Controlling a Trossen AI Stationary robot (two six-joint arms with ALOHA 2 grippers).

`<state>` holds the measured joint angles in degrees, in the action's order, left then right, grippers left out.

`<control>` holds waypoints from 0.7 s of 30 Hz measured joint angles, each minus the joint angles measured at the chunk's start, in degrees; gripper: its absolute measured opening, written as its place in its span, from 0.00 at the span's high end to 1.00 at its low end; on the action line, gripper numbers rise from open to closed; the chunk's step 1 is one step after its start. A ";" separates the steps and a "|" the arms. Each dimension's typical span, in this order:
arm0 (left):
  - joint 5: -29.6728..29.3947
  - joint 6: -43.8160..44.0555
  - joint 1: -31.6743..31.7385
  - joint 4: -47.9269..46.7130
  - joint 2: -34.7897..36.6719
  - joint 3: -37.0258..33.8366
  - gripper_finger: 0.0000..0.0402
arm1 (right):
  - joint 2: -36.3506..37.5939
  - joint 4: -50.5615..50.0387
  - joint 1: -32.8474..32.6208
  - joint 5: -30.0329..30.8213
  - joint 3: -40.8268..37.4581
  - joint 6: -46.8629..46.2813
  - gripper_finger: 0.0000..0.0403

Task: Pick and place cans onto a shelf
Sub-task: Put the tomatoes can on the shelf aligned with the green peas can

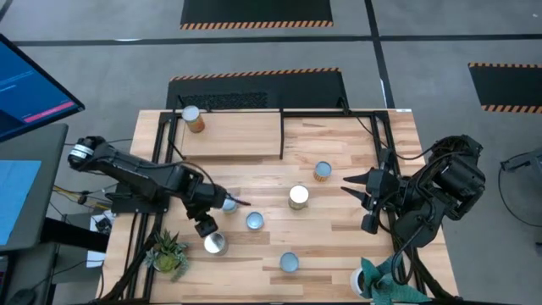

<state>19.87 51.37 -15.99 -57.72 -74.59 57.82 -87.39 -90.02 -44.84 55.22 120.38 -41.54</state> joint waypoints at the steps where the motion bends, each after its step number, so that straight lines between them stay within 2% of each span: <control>1: -2.02 1.35 -1.20 0.27 0.00 0.00 0.46 | 0.00 0.00 0.00 0.00 0.00 0.00 0.71; 4: -7.78 4.88 -4.86 1.80 0.00 0.00 0.45 | 0.00 0.00 0.30 0.00 0.00 0.04 0.71; 8: -12.25 8.88 -8.53 5.43 -0.07 0.00 0.45 | -0.02 0.01 1.19 0.02 0.00 0.12 0.71; 14: -13.58 9.84 -11.30 5.55 -2.71 0.02 0.45 | -0.02 0.00 3.03 -0.02 0.00 1.59 0.71; 21: -13.76 9.55 -11.43 4.24 -7.55 0.02 0.45 | -0.04 0.00 4.52 -1.36 0.00 2.81 0.71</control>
<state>6.11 60.92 -27.42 -53.48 -82.14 57.84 -87.44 -90.02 -40.32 53.87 120.38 -38.73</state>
